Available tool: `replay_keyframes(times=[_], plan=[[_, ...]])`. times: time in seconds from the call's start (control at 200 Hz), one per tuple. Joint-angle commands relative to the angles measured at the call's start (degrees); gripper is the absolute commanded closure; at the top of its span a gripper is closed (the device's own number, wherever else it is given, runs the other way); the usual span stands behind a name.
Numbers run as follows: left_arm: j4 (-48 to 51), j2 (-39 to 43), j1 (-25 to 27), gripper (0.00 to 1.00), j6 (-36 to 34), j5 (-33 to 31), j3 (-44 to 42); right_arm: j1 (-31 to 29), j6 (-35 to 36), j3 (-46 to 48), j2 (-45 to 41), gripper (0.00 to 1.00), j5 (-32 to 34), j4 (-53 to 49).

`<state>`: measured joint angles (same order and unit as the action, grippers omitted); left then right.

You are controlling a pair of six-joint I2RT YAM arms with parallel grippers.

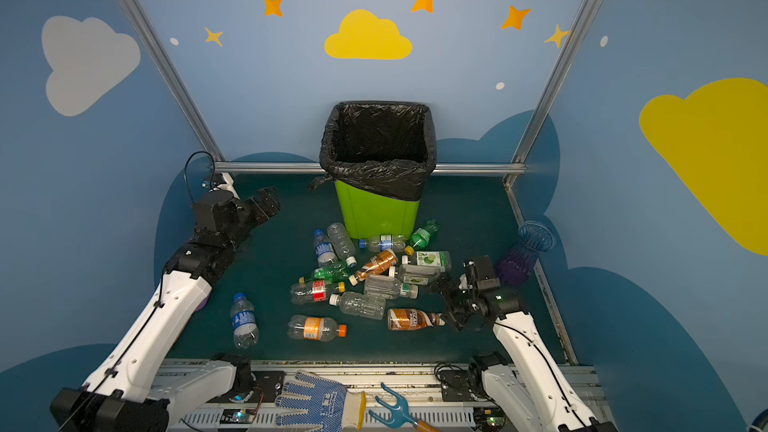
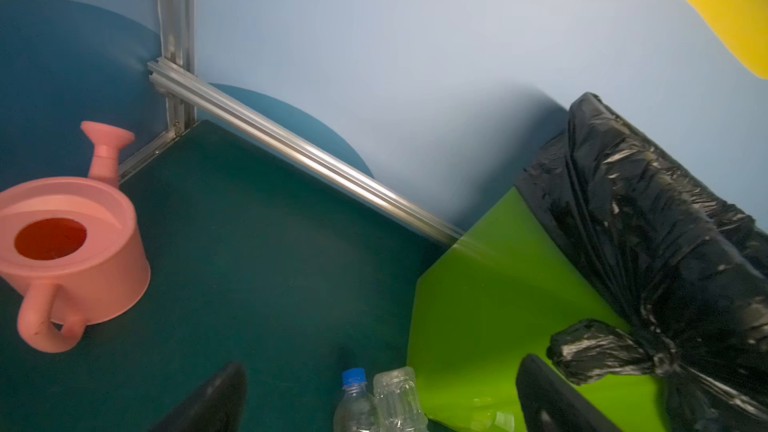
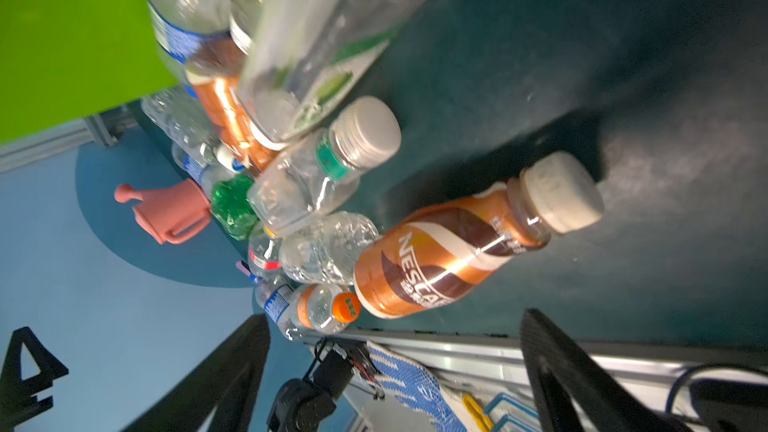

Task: Throw the plastic bottles in the bin
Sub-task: 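Lower the left arm back while the right gripper grasps the Nescafe bottle, then lift the Nescafe bottle with the right gripper and drop it into the bin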

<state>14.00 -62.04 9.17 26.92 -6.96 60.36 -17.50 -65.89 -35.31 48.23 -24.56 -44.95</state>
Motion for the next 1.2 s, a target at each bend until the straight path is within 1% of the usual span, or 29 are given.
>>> replay_keyframes(times=[0.0, 0.13, 0.19, 0.295, 0.385, 0.616, 0.806, 0.926, 1.011, 1.056, 1.141, 1.191], plan=[[1.06, 0.32, -0.63, 0.0, 0.69, 0.46, -1.94, -4.9, -7.76, 1.46, 2.09, 0.09, 1.08, 0.67], [1.16, 1.25, -0.98, 0.0, 0.32, 0.37, -3.86, -10.11, -13.68, 4.5, 3.7, 0.13, 2.29, 6.26], [1.37, 1.68, -1.13, 0.0, 0.11, 0.22, -4.59, -11.64, -15.26, 5.4, 4.6, 0.14, 2.9, 7.66], [1.65, 2.36, -1.64, 0.0, 0.03, 0.02, -5.91, -12.34, -16.29, 6.05, 6.15, 0.14, 4.18, 8.7], [1.47, 2.92, -2.09, 0.0, 0.33, 0.02, -6.87, -12.37, -17.39, 6.52, 7.53, 0.15, 4.78, 11.68], [2.21, 3.32, -2.65, 0.0, -0.02, 0.02, -7.45, -14.41, -18.93, 6.32, 13.37, 0.14, 5.97, 15.86], [3.01, 3.67, -3.04, 0.0, -0.29, -0.59, -7.61, -16.06, -19.86, 7.2, 16.19, 0.17, 7.04, 16.1], [3.31, 3.62, -3.27, 0.0, -0.35, -0.82, -7.76, -16.03, -19.43, 8.32, 16.43, 0.23, 8.09, 16.13], [3.37, 3.49, -3.52, 0.0, -0.03, -1.11, -7.89, -15.92, -17.86, 8.26, 17.24, 0.24, 9.27, 15.15], [3.47, 3.41, -3.63, 0.0, 0.14, -1.21, -7.97, -15.89, -17.0, 7.88, 17.74, 0.28, 9.88, 14.52], [3.83, 3.42, -3.72, 0.0, 0.54, -1.71, -8.22, -15.8, -16.04, 7.28, 17.8, 0.37, 11.13, 14.06], [4.14, 3.4, -3.87, 0.0, 0.7, -2.2, -8.3, -15.81, -15.15, 6.42, 17.37, 0.41, 11.92, 14.1]])
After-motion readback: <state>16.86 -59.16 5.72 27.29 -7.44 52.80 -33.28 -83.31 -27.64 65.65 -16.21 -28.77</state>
